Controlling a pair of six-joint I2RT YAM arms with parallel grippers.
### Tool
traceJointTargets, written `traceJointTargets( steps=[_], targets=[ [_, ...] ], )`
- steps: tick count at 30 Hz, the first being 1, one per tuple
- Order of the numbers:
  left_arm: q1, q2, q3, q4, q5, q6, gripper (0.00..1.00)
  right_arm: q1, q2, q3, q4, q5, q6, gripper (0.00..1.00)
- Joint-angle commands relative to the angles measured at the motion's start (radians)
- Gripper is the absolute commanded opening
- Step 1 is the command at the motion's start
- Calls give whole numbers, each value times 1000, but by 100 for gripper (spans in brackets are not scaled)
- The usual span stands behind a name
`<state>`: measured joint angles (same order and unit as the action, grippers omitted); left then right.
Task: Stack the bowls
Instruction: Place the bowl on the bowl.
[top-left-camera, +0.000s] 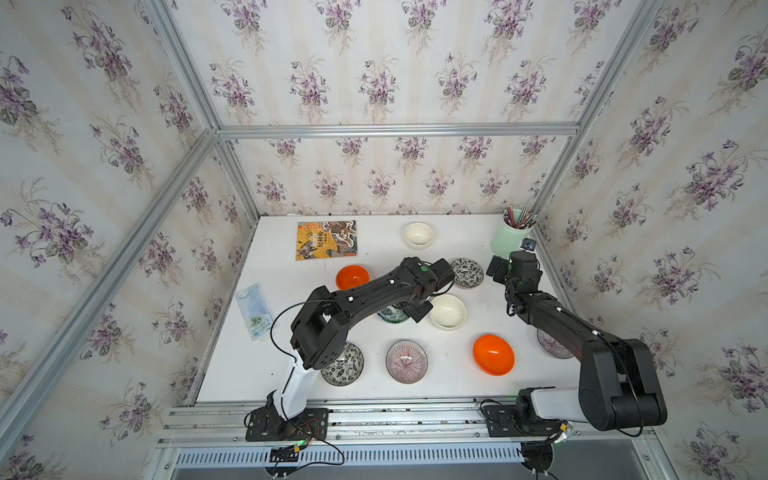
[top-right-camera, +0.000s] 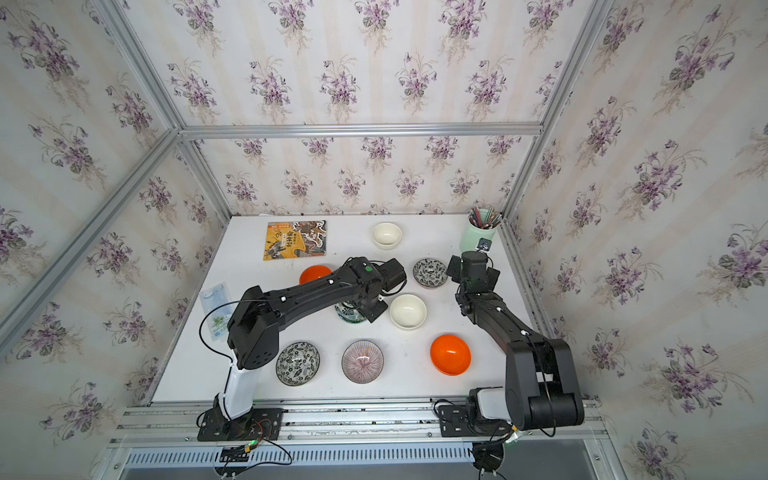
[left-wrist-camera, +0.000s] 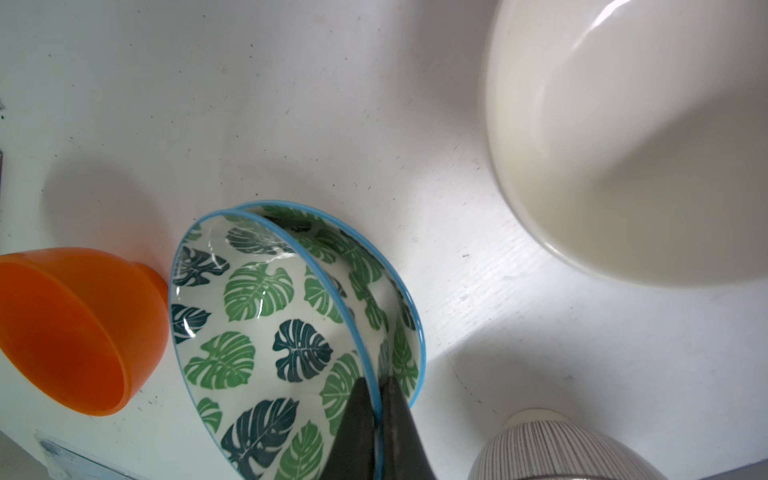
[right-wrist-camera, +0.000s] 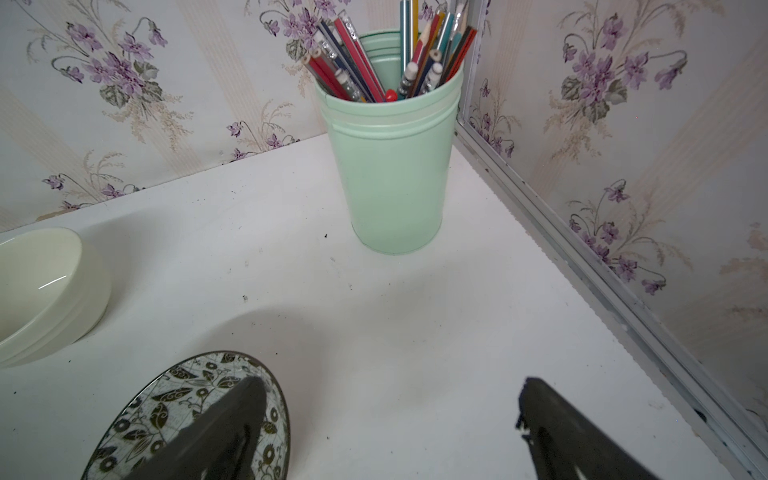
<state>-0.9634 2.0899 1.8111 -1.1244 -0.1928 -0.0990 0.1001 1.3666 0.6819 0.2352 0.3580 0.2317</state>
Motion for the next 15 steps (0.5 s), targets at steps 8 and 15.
traceJointTargets(
  steps=[8,15],
  targets=[
    [-16,7,-22,23,-58,-27,0,1,-6,1,-2,-23,5,100],
    [-21,-19,-23,23,-47,-53,9,8,-13,7,-11,-34,3,100]
  ],
)
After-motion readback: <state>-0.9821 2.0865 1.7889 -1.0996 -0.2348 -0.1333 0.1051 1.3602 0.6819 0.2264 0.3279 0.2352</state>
